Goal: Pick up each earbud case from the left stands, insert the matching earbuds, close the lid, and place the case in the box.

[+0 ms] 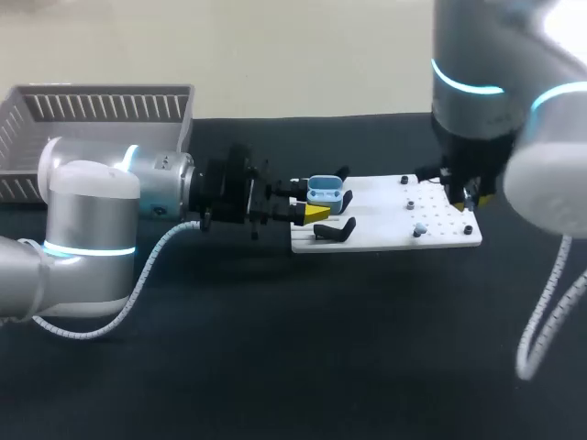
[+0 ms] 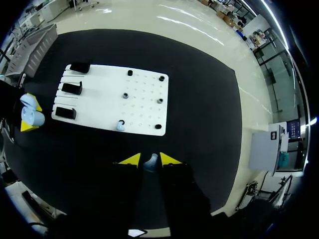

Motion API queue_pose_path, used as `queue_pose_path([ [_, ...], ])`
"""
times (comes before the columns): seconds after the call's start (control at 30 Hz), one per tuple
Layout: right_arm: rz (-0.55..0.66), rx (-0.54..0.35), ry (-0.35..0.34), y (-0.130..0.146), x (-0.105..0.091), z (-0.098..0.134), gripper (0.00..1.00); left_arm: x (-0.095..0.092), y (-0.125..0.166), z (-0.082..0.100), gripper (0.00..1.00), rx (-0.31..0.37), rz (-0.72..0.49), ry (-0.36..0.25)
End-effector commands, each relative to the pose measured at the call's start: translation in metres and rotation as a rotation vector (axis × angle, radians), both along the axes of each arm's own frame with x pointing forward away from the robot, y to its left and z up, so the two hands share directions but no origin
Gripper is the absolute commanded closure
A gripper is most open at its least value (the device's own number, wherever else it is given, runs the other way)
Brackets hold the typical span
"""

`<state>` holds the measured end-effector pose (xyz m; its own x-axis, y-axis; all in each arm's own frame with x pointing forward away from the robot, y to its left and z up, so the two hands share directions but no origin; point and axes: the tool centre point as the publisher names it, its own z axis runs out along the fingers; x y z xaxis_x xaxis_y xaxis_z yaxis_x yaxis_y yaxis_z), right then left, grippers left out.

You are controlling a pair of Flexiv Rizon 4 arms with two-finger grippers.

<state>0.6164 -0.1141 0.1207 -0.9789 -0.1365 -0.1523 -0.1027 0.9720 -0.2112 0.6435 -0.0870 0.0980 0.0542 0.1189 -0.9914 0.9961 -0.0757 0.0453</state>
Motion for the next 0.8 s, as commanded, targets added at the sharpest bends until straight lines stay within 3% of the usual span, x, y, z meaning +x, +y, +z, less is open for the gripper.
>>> queue_pose_path([
  [0.03, -0.039, 0.007, 0.007, 0.011, -0.002, 0.009, 1.0, -0.002, 0.0, -0.001, 1.0, -0.004, 0.006, -0.004],
  [0.63, -0.039, 0.007, 0.007, 0.011, -0.002, 0.009, 1.0, -0.002, 0.0, -0.001, 1.0, -0.004, 0.006, -0.004],
  [0.8, -0.18, 0.071, 0.03, 0.028, -0.008, 0.036, 1.0, -0.002, 0.0, -0.001, 1.0, -0.004, 0.006, -0.004],
])
